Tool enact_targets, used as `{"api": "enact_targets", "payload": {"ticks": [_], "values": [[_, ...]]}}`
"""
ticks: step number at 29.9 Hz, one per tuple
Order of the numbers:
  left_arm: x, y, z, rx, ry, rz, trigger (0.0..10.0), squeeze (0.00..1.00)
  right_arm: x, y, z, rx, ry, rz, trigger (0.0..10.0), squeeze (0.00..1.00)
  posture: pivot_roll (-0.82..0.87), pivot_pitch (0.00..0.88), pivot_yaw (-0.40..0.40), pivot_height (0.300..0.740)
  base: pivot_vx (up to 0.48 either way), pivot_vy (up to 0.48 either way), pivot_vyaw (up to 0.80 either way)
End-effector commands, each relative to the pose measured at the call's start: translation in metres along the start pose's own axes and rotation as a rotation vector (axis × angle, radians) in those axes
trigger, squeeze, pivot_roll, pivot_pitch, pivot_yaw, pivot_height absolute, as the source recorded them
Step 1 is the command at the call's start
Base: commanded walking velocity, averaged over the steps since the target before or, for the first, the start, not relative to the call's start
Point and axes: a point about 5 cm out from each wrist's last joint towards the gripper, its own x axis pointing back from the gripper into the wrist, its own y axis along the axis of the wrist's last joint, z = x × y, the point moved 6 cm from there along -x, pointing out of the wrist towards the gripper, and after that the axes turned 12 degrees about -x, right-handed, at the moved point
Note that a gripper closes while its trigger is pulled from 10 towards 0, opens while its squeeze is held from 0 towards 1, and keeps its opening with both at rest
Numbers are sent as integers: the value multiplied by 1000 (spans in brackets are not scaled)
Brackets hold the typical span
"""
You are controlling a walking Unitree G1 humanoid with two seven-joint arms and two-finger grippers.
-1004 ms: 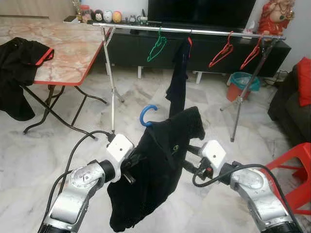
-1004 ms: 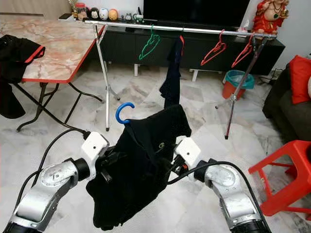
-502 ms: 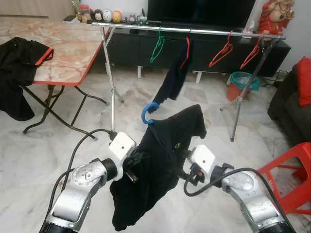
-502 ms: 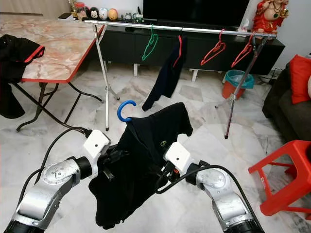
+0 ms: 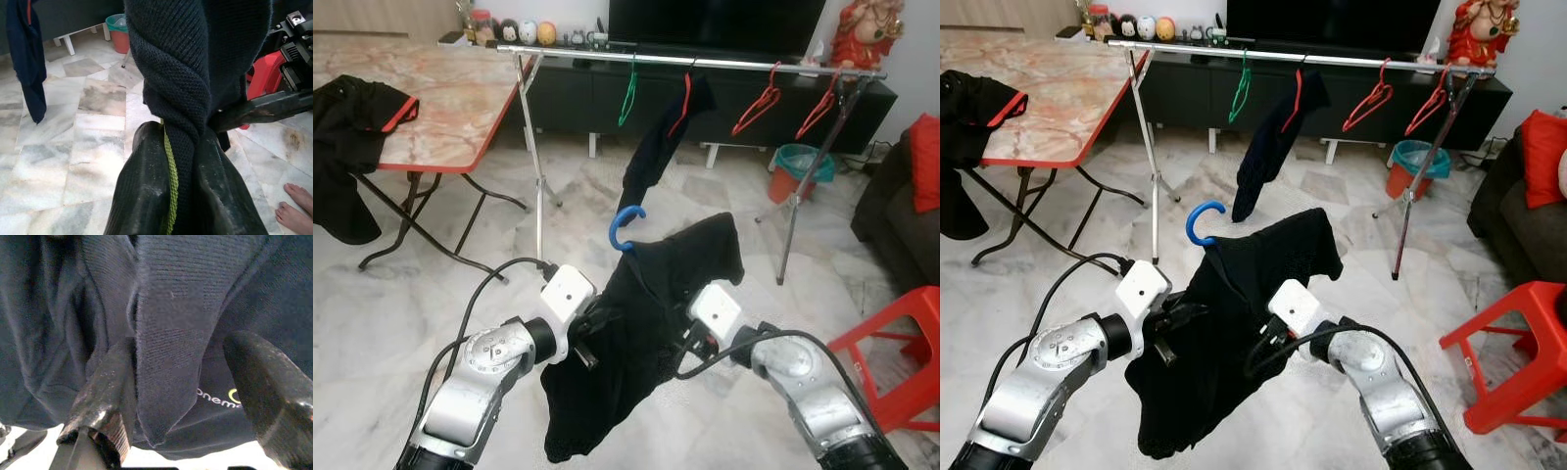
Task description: Hang hanger
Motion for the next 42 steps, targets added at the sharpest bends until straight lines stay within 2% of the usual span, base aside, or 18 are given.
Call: {"api": "enact_targets", "payload": {"ticks": [1,6,12,15,25,28,31,39,40,41,42], "values": [[-1,18,0,-26,-9,-56,10000,0,3,5,-12,12,-41,-10,10000,0,59,0,-91,740,0,0,0],[-1,17,-1,-25,-14,-52,10000,0,6,2,-25,13,-92,2,10000,0,57,0,-91,740,0,0,0],[-1,16,-2,-26,-18,-47,10000,0,9,3,-30,24,-111,-1,10000,0,58,0,-90,740,0,0,0],[-1,15,-3,-28,-24,-40,10000,0,9,4,-40,30,-153,-4,10000,0,55,0,-89,740,0,0,0],[-1,16,-3,-27,-22,-42,10000,0,0,2,-30,29,-125,-1,10000,0,63,0,-94,740,0,0,0],[-1,16,-3,-26,-24,-43,10000,0,-3,3,-25,18,-102,-8,10000,0,63,0,-94,740,0,0,0],[-2,18,-3,-25,-24,-49,10000,0,-8,3,-12,22,-43,-12,10000,0,65,0,-96,740,0,0,0],[-2,18,-3,-24,-22,-50,10000,0,-13,7,-12,27,-47,-25,10000,0,70,0,-100,740,0,0,0],[-2,18,-3,-23,-21,-51,10000,0,-14,7,-12,25,-47,-28,9137,0,70,0,-100,740,0,0,0],[-2,18,-3,-23,-20,-52,10000,0,-14,7,-12,23,-46,-31,4706,0,71,0,-101,740,0,0,0],[-2,18,-3,-23,-20,-52,10000,0,-14,7,-12,23,-46,-31,4706,0,71,0,-101,740,0,0,0]]}}
